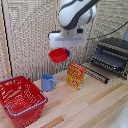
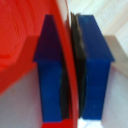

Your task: Extend the gripper towards the oven tray handle. Grasp the handle and carefully pull the tray out of the oven. Move the gripper above the red bowl. Grab the red bowl gently. Lift the bowl and place it onto the oven tray.

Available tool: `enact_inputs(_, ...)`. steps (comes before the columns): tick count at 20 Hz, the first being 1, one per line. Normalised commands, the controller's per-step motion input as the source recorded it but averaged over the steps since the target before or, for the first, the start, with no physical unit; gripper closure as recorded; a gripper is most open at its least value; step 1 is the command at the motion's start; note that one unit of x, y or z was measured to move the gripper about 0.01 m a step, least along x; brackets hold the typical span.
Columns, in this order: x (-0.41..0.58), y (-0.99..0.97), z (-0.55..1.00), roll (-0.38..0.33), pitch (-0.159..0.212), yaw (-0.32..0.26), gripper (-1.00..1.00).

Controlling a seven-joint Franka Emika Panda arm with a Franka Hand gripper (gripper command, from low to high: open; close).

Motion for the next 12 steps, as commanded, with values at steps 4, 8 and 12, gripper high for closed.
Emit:
enact_inputs(4, -0.009, -0.61, 0.34, 0.024, -0.001, -0.193, 1.00)
enact_inputs(8, 0.000, -0.67, 0.19, 0.028, -0.029, -0.172, 1.00)
enact_inputs(12, 0.000, -0.74, 0.09, 0.032, -0.058, -0.144, 1.00)
